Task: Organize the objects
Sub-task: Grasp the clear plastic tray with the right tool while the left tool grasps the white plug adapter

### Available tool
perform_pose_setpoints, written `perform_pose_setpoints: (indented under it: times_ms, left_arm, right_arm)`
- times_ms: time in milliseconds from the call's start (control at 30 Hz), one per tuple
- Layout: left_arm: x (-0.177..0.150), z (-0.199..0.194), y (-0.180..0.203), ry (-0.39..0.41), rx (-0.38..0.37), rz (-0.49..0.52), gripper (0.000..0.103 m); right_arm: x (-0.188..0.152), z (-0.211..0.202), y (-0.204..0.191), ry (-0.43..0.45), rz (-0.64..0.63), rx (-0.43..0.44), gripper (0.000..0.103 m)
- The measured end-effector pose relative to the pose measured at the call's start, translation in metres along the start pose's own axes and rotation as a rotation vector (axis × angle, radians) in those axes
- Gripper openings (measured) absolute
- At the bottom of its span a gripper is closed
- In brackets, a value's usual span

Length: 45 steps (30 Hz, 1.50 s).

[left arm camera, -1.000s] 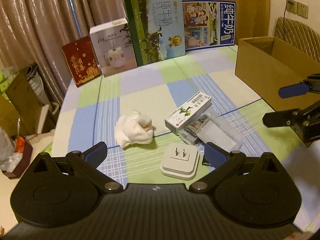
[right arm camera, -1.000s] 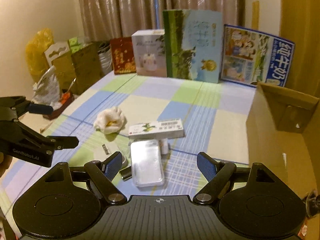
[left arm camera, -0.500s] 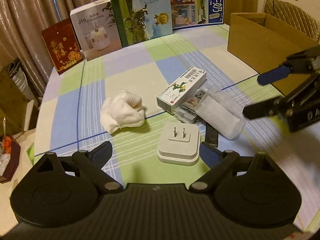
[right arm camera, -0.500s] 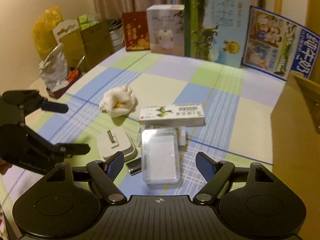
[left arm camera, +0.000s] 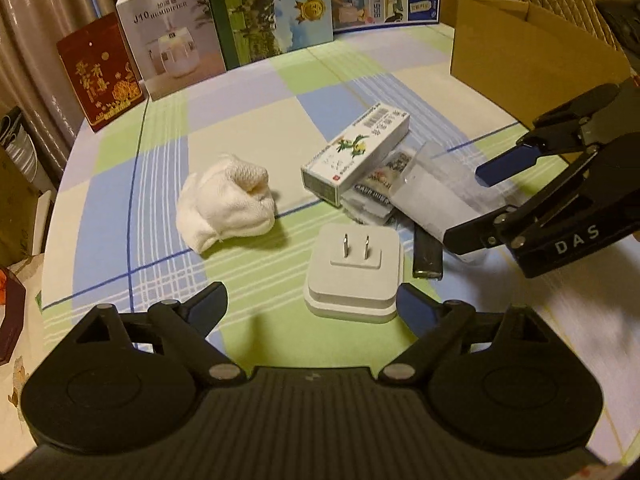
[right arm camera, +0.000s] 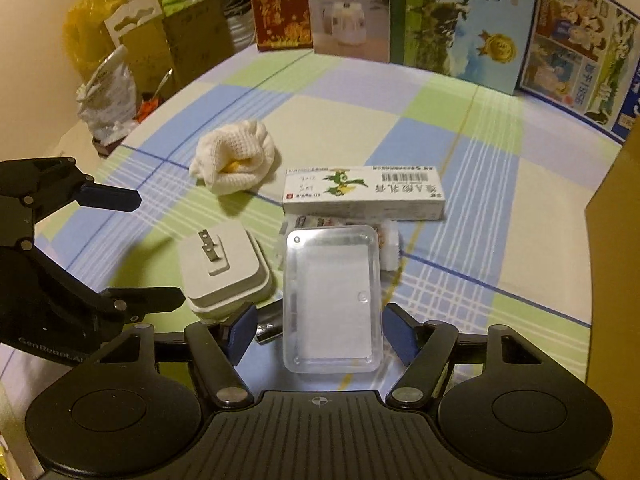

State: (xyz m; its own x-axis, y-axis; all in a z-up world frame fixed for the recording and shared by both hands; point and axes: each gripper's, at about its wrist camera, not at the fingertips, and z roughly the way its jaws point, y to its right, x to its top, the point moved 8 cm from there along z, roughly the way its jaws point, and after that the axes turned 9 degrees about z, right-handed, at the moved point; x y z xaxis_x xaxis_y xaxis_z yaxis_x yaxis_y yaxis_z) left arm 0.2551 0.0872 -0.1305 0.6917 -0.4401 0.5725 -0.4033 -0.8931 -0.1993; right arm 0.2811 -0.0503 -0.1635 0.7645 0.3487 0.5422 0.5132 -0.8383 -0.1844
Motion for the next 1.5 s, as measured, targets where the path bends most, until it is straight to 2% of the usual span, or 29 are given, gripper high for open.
perform_pose_setpoints:
  times_ms: [67, 233, 467, 667, 867, 1100, 1500]
  left_arm:
    - [0.0, 0.003, 0.0, 0.001, -0.004, -0.007, 0.088]
    - [0.003, 0.006, 0.003, 0.006, -0.01, -0.013, 0.087]
    - [0.012, 0.011, 0.011, 0.015, -0.016, -0.009, 0.082]
    - [0.016, 0.023, 0.02, 0.001, -0.039, 0.006, 0.076]
    - [0.021, 0.035, 0.025, -0.024, -0.026, 0.031, 0.066]
    - [0.017, 0.044, 0.026, -0.048, -0.03, 0.024, 0.065]
    - [0.019, 0.047, 0.025, -0.036, -0.025, -0.002, 0.065]
  right_arm:
    - [-0.001, 0.005, 0.0, -0.011, 0.0, -0.004, 0.065]
    - [0.001, 0.013, 0.007, -0.032, 0.019, -0.021, 0.054]
    - [0.002, 0.0, 0.017, -0.058, 0.033, -0.049, 0.053]
    - [-0.009, -0.004, 0.038, -0.086, 0.048, -0.108, 0.053]
    - [-0.016, -0.007, 0.05, -0.097, 0.063, -0.109, 0.053]
    - [-0.02, -0.007, 0.053, -0.097, 0.069, -0.087, 0.053]
    - [-0.02, 0.0, 0.05, -0.072, 0.063, -0.092, 0.056]
